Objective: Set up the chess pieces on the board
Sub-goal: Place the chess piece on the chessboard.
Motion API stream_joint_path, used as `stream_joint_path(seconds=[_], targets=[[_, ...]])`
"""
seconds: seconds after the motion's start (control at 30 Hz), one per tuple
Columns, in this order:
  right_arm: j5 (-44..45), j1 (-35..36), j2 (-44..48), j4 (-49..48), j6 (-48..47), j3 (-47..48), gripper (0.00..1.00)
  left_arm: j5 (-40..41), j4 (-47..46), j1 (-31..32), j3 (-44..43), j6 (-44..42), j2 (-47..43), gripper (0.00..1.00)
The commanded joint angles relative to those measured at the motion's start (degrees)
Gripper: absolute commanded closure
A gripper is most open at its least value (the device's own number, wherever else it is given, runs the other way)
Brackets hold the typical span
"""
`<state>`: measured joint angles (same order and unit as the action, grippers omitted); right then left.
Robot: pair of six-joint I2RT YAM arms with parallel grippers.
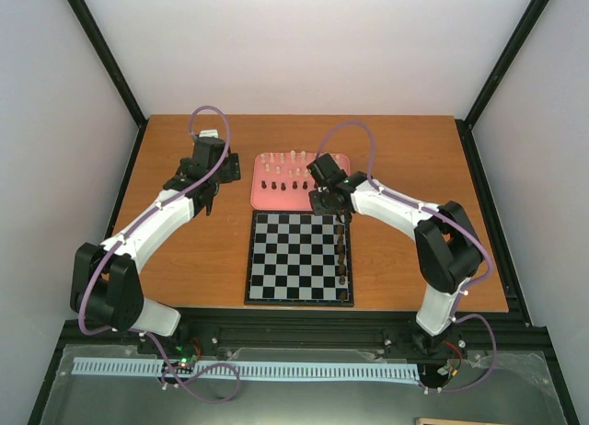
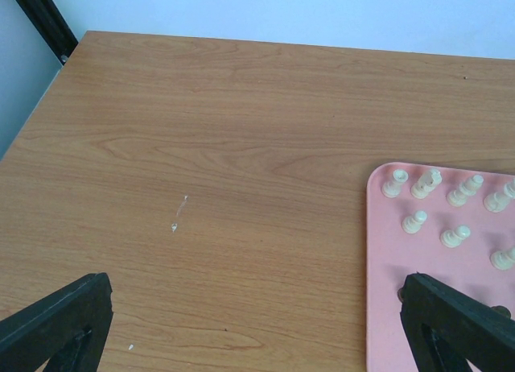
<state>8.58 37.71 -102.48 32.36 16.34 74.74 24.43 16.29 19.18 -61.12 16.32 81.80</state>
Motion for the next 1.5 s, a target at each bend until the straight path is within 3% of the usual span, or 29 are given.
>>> stream_joint_path(seconds=[0.0, 1.47], targets=[[1.7, 0.2, 1.2, 2.2, 1.1, -1.9, 0.92, 0.1, -1.2, -0.1, -1.2, 0.3, -0.8, 0.00], [-1.3, -1.3, -4.4, -2.3, 0.3, -4.9, 0.91, 0.5, -1.3, -0.1, -1.4, 0.2, 0.0, 0.00]])
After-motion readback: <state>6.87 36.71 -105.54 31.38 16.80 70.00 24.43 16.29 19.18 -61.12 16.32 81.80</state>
